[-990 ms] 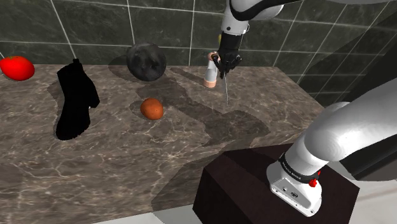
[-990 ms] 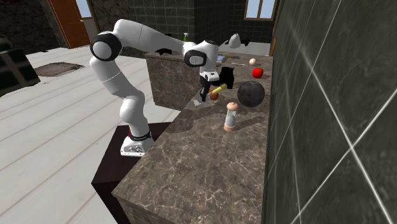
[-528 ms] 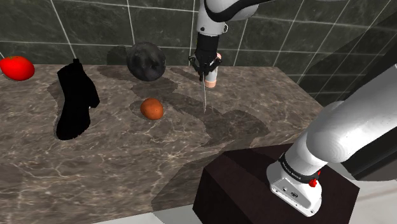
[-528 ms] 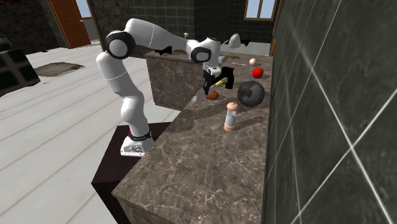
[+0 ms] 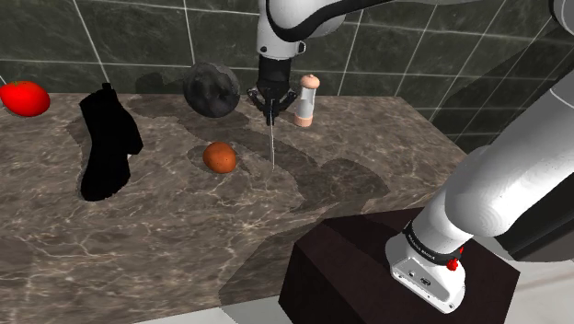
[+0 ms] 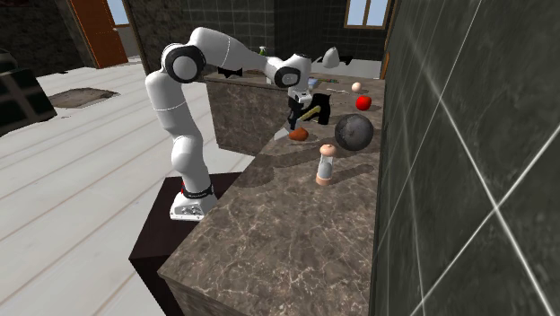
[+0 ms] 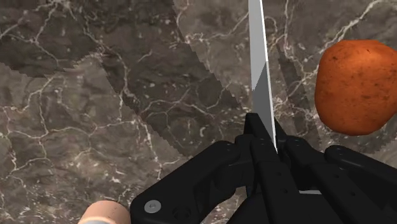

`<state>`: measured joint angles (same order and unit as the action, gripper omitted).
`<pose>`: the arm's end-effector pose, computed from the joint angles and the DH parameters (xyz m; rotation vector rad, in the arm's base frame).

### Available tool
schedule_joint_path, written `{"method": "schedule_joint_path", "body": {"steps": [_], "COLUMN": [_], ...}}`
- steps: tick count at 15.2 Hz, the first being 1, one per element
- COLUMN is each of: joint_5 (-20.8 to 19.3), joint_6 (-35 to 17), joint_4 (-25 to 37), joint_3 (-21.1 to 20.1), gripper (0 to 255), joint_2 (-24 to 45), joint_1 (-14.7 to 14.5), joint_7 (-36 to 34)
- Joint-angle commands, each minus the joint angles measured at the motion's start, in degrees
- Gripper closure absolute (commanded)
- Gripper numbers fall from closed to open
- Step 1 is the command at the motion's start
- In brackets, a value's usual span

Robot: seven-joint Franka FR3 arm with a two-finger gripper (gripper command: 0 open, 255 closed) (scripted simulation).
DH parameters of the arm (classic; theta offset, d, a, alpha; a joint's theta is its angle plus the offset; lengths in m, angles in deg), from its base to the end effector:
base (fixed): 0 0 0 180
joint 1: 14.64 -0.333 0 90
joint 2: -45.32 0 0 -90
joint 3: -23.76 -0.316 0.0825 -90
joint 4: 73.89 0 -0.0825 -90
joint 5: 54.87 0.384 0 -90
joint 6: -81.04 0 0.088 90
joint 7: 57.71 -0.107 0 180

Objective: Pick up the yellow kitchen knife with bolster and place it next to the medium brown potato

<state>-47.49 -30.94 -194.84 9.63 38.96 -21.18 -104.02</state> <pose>0.4772 0.1920 0.4590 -2.9926 0.7653 0.1397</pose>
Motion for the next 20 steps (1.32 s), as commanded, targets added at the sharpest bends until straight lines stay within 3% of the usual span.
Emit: {"method": "schedule_joint_path", "body": {"steps": [1,20], "joint_5": [-0.06,-0.9], "joint_6": [-1.53,-16.14], "joint_4": [-0.91,-8.91], "joint_3": [-0.1,-0.55], "gripper": [255,255], "joint_2": [0.61,7.34], "joint_1": [-0.04,-0.37], "joint_7": [-0.02,0.13]}}
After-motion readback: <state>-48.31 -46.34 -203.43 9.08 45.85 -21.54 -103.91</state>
